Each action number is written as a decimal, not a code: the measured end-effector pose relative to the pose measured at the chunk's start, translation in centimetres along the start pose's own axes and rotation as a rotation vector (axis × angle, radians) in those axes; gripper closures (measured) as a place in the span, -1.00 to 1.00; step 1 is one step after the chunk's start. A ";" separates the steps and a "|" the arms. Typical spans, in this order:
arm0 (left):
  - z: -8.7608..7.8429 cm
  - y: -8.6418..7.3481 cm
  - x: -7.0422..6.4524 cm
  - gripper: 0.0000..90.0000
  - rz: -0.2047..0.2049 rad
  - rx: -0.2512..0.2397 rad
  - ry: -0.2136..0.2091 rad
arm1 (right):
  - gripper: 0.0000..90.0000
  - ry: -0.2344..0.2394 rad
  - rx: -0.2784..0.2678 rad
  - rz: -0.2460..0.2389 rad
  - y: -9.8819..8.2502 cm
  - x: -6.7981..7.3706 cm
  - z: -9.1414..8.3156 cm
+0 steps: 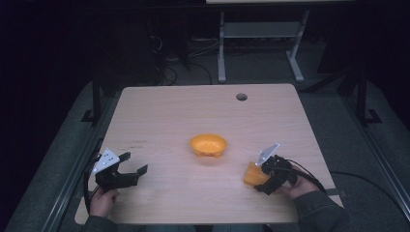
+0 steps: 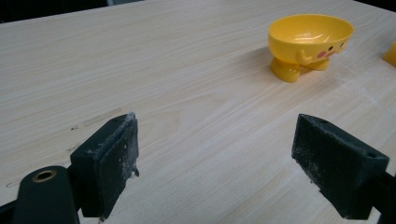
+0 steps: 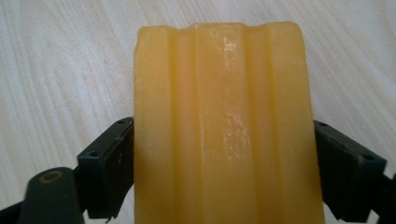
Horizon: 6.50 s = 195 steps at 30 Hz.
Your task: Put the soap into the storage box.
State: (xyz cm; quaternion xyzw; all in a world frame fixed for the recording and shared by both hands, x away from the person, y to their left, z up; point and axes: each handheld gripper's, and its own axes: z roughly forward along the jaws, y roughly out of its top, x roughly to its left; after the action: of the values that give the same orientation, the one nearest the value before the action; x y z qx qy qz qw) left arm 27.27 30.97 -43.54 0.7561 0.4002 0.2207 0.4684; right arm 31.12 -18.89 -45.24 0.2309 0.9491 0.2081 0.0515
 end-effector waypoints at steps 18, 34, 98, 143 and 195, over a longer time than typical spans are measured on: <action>-0.1 0.0 0.1 -0.69 -0.004 -0.003 0.005 | -0.56 0.000 0.010 -0.030 0.1 0.0 0.0; -0.4 0.0 0.3 -0.69 -0.014 -0.008 0.014 | -0.54 -0.009 -0.019 -0.067 1.6 0.1 -1.7; -0.4 -0.1 0.4 -0.69 -0.023 -0.010 0.019 | -0.54 0.045 -0.079 -0.219 12.3 -2.9 -4.5; -0.4 -0.1 0.6 -0.69 -0.023 -0.011 0.028 | -0.54 0.065 -0.124 -0.288 17.8 -3.4 -4.5; -0.4 -0.1 0.9 -0.69 -0.027 -0.013 0.029 | -0.54 0.151 -0.076 -0.318 20.9 -3.9 1.3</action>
State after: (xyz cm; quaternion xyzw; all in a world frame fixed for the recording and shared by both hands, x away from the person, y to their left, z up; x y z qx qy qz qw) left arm 27.42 31.94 -43.48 0.7443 0.4155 0.2279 0.4705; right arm 43.55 -3.33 -37.63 0.0594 0.9662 0.2499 0.0211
